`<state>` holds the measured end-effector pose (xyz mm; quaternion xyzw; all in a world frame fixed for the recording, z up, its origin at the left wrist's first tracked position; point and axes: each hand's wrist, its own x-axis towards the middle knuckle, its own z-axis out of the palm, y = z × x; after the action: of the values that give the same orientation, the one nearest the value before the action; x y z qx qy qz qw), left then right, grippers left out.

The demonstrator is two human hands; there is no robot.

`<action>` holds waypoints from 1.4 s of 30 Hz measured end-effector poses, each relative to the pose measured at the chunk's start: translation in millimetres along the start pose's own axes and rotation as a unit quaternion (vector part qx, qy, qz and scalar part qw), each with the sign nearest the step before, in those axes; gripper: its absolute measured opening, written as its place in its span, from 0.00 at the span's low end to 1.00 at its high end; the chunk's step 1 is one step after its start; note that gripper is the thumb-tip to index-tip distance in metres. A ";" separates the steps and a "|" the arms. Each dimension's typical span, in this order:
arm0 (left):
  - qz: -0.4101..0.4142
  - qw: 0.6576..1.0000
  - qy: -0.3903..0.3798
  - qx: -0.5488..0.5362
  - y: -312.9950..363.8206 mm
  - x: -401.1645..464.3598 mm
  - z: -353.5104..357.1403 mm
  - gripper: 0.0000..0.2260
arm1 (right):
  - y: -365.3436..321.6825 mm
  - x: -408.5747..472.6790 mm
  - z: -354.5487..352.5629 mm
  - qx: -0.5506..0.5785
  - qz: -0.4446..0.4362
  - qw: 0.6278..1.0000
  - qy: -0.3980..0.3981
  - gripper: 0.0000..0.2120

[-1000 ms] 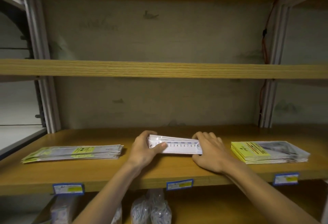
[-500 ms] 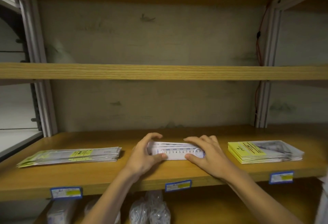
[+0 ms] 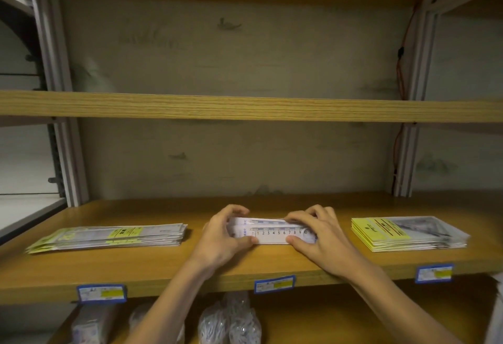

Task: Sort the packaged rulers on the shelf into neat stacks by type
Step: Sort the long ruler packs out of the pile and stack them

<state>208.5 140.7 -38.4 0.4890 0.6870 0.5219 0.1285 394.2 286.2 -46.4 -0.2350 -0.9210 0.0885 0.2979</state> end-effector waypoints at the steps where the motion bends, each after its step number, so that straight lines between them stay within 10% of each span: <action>1: 0.002 1.000 0.000 0.004 1.2 -0.8 -0.3 0.24 | 0.4 -0.3 -0.1 0.000 -0.002 1.000 0.009 0.17; 13: -0.014 0.998 0.003 -0.063 -2.0 2.0 -3.1 0.24 | 3.5 5.3 -5.1 0.058 0.057 0.997 -0.005 0.09; 27: 0.025 0.982 -0.065 0.173 -3.5 10.1 5.6 0.04 | 6.0 23.0 -14.3 0.005 0.025 0.998 -0.059 0.12; 42: -0.006 0.998 -0.050 0.026 2.2 1.3 -2.6 0.12 | -9.5 20.5 -10.5 -0.034 -0.048 0.997 -0.048 0.17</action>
<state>207.2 140.2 -35.0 0.5133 0.6958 0.4784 0.1532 382.2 288.0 -24.6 -0.1957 -0.9470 0.0539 0.2489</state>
